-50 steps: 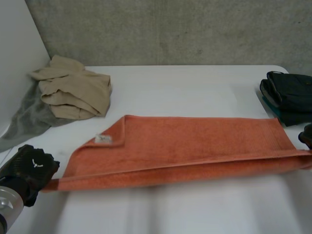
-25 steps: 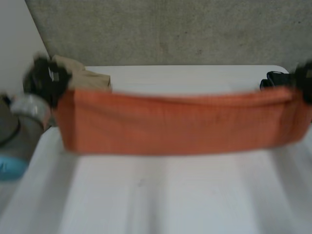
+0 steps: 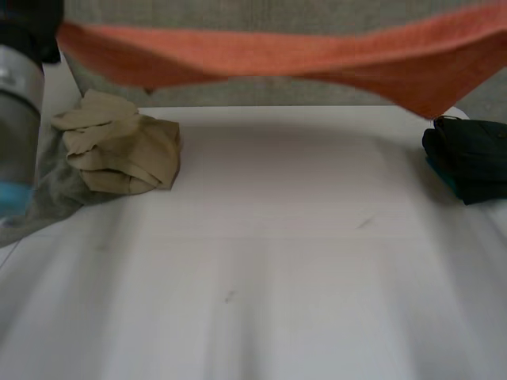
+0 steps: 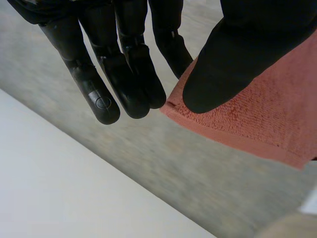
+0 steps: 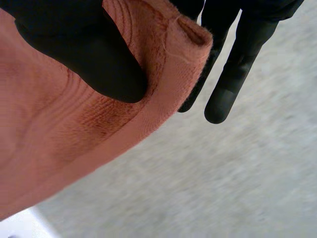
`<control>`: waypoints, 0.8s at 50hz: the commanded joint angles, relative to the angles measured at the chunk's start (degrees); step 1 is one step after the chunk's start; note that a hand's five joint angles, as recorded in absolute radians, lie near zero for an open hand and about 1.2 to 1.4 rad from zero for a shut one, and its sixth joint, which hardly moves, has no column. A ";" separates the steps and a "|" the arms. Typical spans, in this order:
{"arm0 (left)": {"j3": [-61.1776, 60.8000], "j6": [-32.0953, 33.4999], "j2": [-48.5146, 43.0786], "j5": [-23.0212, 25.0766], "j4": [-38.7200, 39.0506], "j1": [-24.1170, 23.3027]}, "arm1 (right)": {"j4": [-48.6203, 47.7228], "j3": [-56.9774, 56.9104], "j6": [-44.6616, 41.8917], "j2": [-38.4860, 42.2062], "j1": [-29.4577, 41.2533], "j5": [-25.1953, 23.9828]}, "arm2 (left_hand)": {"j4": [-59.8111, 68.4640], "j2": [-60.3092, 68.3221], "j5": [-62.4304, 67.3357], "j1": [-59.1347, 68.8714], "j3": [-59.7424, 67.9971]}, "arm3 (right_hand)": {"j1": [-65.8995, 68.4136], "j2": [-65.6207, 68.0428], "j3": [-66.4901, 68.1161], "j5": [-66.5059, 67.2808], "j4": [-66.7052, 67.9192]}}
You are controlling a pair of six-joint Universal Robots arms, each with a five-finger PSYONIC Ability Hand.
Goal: Fold the laundry.
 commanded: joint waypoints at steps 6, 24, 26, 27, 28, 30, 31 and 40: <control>-28.95 0.95 15.01 0.45 -5.67 0.13 | 20.00 16.71 -12.56 -5.10 -6.83 -7.50 | 10.92 11.26 12.00 15.37 11.51 | 14.51 12.62 11.91 10.41 11.39; -37.33 6.75 17.49 1.32 -25.55 1.18 | 31.09 27.71 -33.32 -7.47 -15.19 -9.17 | 10.92 11.26 12.00 15.37 11.51 | 14.51 12.62 11.91 10.41 11.39; -36.36 6.67 16.69 2.12 -24.06 1.10 | 30.65 27.71 -33.06 -7.38 -15.10 -9.35 | 10.92 11.26 12.00 15.37 11.51 | 14.51 12.62 11.91 10.41 11.39; -35.83 6.66 15.82 2.47 -22.92 1.09 | 30.21 27.54 -32.80 -7.21 -15.02 -9.43 | 10.92 11.26 12.00 15.37 11.51 | 14.51 12.62 11.91 10.41 11.39; -34.87 6.66 13.02 3.25 -20.12 1.01 | 28.64 27.28 -32.19 -6.43 -14.93 -9.78 | 10.92 11.26 12.00 15.37 11.51 | 14.51 12.62 11.91 10.41 11.39; -33.46 7.01 9.32 4.14 -16.51 1.01 | 26.35 26.75 -31.13 -3.80 -14.49 -9.70 | 10.92 11.26 12.00 15.37 11.51 | 14.51 12.62 11.91 10.41 11.39; -32.67 7.10 7.91 4.32 -15.10 1.09 | 23.64 25.96 -29.82 -0.48 -13.79 -9.26 | 10.92 11.26 12.00 15.37 11.51 | 14.51 12.62 11.91 10.41 11.39; -14.84 7.10 -14.85 4.23 -0.85 -1.01 | 12.81 15.94 -23.04 12.47 -7.38 -1.71 | 10.92 11.26 12.00 15.37 11.51 | 14.51 12.62 11.91 10.41 11.39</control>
